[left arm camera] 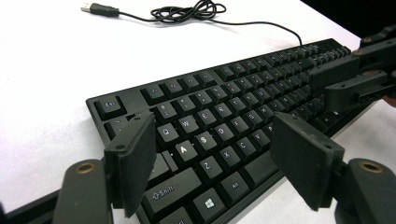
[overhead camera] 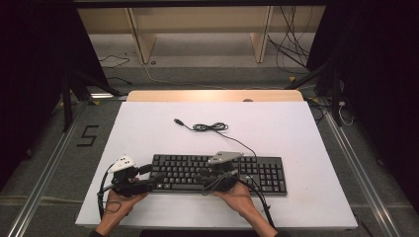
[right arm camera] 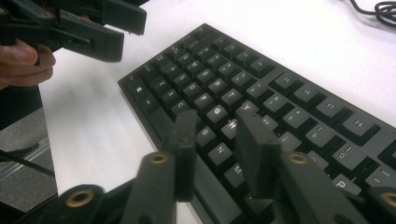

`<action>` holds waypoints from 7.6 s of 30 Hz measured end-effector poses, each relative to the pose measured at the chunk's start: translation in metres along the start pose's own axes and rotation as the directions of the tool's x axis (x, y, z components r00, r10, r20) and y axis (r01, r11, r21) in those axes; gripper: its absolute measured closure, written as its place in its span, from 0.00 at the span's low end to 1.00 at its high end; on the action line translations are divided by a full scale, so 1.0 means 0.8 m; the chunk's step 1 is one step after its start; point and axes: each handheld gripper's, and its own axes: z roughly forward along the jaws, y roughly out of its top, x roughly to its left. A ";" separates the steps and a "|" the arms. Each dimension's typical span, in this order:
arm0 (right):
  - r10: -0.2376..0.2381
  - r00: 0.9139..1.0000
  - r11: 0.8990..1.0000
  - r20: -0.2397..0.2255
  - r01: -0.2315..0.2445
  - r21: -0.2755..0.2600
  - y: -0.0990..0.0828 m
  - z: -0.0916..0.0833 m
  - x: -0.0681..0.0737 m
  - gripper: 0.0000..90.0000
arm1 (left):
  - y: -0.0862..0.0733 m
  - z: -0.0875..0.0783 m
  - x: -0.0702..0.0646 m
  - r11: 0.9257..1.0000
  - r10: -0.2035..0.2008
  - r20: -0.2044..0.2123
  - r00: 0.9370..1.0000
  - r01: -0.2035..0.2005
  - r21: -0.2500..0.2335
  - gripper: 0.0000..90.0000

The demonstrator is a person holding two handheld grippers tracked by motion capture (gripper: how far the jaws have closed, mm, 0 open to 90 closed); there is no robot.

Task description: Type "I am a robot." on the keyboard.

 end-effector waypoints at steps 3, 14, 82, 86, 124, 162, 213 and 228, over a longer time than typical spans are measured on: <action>-0.006 1.000 1.000 0.001 0.006 0.012 -0.003 0.002 0.002 0.85 | 0.000 0.000 0.000 1.000 0.003 0.000 1.000 -0.003 -0.001 0.34; -0.030 1.000 0.998 -0.006 0.030 0.050 -0.014 0.006 0.007 1.00 | 0.000 -0.001 -0.001 1.000 0.006 0.008 1.000 -0.006 -0.010 0.32; 0.023 1.000 0.999 0.008 -0.022 -0.040 -0.017 -0.023 -0.003 0.51 | 0.000 0.023 0.003 0.999 0.003 -0.032 0.999 -0.001 0.054 0.80; 0.015 1.000 0.999 0.009 -0.015 -0.041 -0.018 -0.025 -0.002 0.48 | 0.000 0.028 0.002 0.997 0.012 -0.052 0.999 -0.008 0.078 0.91; 0.003 1.000 0.999 0.015 -0.002 -0.052 -0.023 -0.034 0.004 0.42 | 0.000 0.049 0.006 0.985 0.028 -0.090 0.996 -0.012 0.175 0.99; 0.013 0.997 1.000 0.082 -0.011 -0.024 -0.016 -0.018 -0.005 0.90 | 0.004 0.021 -0.013 0.999 -0.005 0.041 0.999 0.003 0.052 0.45; -0.005 0.996 0.998 0.085 0.000 0.062 -0.018 0.017 -0.004 1.00 | -0.004 -0.002 -0.036 1.000 0.004 0.072 0.997 -0.003 -0.018 0.32; -0.012 0.995 0.997 0.097 0.004 0.081 -0.021 0.022 -0.004 1.00 | -0.004 -0.005 -0.033 0.999 0.006 0.073 0.997 -0.004 -0.035 0.30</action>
